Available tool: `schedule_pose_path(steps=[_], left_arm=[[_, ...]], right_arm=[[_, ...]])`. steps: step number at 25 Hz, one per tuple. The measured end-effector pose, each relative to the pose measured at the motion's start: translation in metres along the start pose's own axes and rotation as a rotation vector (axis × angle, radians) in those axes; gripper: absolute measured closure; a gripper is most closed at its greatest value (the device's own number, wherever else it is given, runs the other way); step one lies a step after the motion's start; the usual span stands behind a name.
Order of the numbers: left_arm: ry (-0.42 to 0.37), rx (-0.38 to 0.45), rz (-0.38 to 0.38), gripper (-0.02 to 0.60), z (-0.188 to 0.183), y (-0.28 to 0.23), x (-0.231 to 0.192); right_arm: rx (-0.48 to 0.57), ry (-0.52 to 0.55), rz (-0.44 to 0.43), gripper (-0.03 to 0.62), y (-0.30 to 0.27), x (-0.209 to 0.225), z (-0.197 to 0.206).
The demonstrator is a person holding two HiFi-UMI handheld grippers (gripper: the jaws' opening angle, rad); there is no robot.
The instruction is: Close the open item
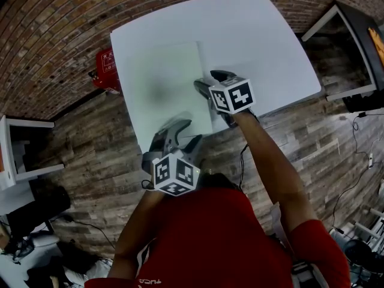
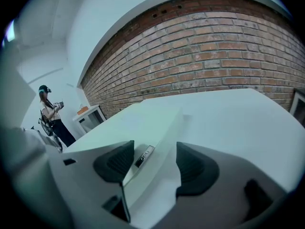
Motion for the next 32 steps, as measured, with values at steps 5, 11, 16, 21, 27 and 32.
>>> schedule_pose_path(steps=[5,11,16,21,27,32], left_arm=[[0.045,0.066,-0.034,0.363,-0.005,0.008,-0.004],[0.059,0.07,-0.094,0.414,-0.001,0.004,-0.008],[0.002,0.017,-0.069,0.437,0.004,-0.007,-0.004],[-0.028,-0.019,-0.04,0.462,0.007,-0.011,0.002],[-0.033,-0.014,-0.023,0.476,0.006,-0.011,0.005],[0.012,0.042,-0.036,0.452,0.005,-0.007,0.001]], right_arm=[[0.013,-0.002,-0.002,0.339,0.0,0.0,0.005],[0.03,0.064,0.026,0.339,0.001,-0.005,0.005],[0.04,0.078,0.04,0.339,0.0,-0.006,0.006],[0.042,0.08,0.054,0.339,0.001,-0.008,0.006],[0.044,0.1,0.071,0.339,0.003,-0.011,0.005],[0.041,0.171,0.065,0.339,0.007,-0.014,-0.004]])
Point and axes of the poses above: the fingertips, and each gripper's own axes: y backward along the fingers, x to its right, z out of its underside, the point moved 9 cm from there along y, backward along the fingers, and after that the axes turned 13 degrees about x, right-handed, at the moved point
